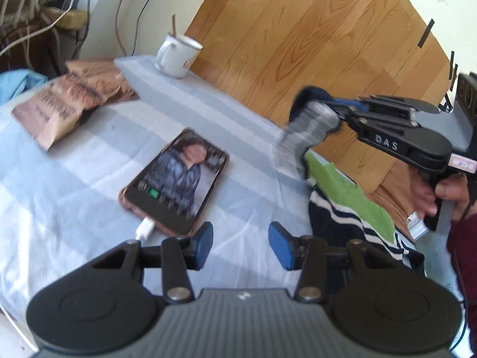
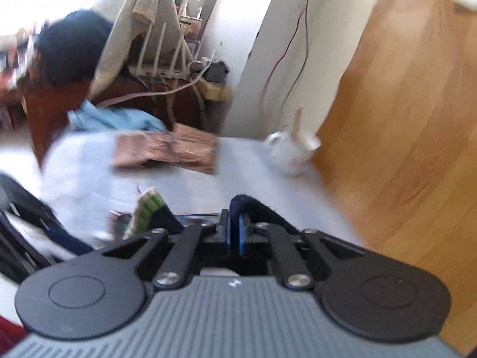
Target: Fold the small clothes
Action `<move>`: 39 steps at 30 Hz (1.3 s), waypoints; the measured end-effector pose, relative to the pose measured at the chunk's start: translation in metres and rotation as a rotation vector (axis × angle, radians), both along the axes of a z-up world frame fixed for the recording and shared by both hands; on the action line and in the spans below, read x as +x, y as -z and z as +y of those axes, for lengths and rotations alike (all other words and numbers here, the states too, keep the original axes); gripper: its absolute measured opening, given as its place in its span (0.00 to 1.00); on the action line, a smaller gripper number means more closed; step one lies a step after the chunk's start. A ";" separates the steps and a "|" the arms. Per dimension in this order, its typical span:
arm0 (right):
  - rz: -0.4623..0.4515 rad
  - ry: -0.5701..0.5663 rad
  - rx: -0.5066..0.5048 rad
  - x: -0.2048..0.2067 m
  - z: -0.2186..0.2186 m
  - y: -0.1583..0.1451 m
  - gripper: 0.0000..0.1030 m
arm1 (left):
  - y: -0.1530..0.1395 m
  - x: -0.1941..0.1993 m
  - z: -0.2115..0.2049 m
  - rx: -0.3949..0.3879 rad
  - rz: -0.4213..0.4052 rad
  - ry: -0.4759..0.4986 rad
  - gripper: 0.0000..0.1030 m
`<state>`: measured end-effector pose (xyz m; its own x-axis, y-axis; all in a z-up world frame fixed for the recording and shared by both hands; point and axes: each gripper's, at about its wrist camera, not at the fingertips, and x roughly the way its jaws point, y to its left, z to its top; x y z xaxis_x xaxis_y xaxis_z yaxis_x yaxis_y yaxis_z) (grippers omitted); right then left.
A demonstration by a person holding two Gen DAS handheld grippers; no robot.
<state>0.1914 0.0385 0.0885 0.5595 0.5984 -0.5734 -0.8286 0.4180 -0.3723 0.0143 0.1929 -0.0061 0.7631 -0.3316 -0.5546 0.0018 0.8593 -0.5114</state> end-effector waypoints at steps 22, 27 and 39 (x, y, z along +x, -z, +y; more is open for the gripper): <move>-0.345 0.317 -0.501 0.049 -0.297 0.127 0.56 | 0.017 0.252 -0.199 0.202 0.138 0.256 0.72; -0.025 0.558 -0.101 0.077 -0.339 0.087 0.56 | 0.030 0.268 -0.231 0.346 0.107 0.236 0.10; 0.416 1.135 0.911 -0.013 -0.487 0.071 0.54 | 0.012 0.245 -0.206 0.377 -0.004 0.073 0.31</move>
